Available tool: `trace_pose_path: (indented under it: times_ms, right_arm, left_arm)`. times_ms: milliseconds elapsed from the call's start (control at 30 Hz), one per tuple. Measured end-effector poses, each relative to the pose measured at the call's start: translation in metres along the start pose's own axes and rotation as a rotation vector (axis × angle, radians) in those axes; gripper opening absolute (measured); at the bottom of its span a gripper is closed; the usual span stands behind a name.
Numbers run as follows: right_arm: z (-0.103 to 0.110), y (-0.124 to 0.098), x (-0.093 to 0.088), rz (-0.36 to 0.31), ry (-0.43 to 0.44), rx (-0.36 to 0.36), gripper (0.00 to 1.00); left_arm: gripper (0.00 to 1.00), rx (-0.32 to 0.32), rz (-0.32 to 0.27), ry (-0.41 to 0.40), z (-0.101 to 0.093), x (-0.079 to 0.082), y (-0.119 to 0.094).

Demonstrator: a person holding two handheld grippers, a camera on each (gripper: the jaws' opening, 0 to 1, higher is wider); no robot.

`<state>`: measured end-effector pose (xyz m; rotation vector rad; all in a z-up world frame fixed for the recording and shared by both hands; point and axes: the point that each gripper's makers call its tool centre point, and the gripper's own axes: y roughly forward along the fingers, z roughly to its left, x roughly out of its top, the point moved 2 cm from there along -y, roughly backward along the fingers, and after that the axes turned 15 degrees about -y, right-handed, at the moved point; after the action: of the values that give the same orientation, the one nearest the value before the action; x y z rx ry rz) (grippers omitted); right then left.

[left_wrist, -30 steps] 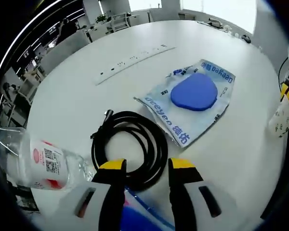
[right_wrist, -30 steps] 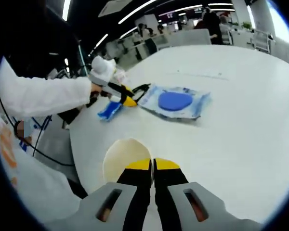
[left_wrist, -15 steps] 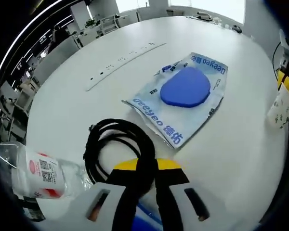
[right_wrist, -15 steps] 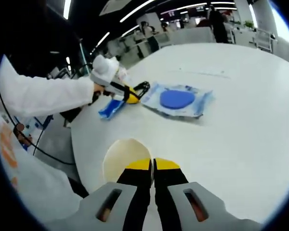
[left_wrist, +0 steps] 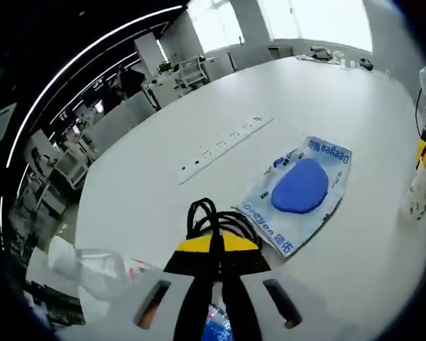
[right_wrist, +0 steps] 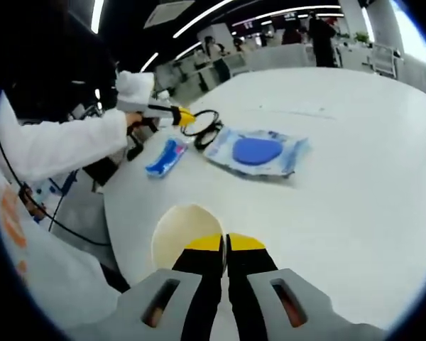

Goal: Arrange the tabletop items into an orderly group along one side of the table until the central work area is clear of visible clutter.

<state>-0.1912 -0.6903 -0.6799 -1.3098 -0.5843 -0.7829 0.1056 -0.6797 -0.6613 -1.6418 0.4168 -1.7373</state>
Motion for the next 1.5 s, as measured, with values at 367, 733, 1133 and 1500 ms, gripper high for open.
trace_pose_path:
  times_ms: [367, 733, 1133, 1500]
  right_arm:
    - [0.011, -0.011, 0.000, -0.029, -0.015, 0.000, 0.00]
    - [0.003, -0.031, -0.004, -0.060, 0.014, -0.058, 0.00]
    - [-0.016, -0.053, -0.017, -0.081, 0.091, -0.146, 0.00]
    - [-0.027, -0.057, -0.025, -0.073, 0.122, -0.179, 0.00]
  left_arm:
    - [0.00, 0.094, -0.120, 0.017, 0.010, 0.035, -0.060]
    - [0.00, 0.023, -0.189, 0.080, -0.036, 0.053, -0.126]
    - [0.00, -0.116, -0.125, 0.132, -0.117, 0.007, -0.137]
    - [0.00, -0.202, -0.026, 0.217, -0.178, -0.038, -0.127]
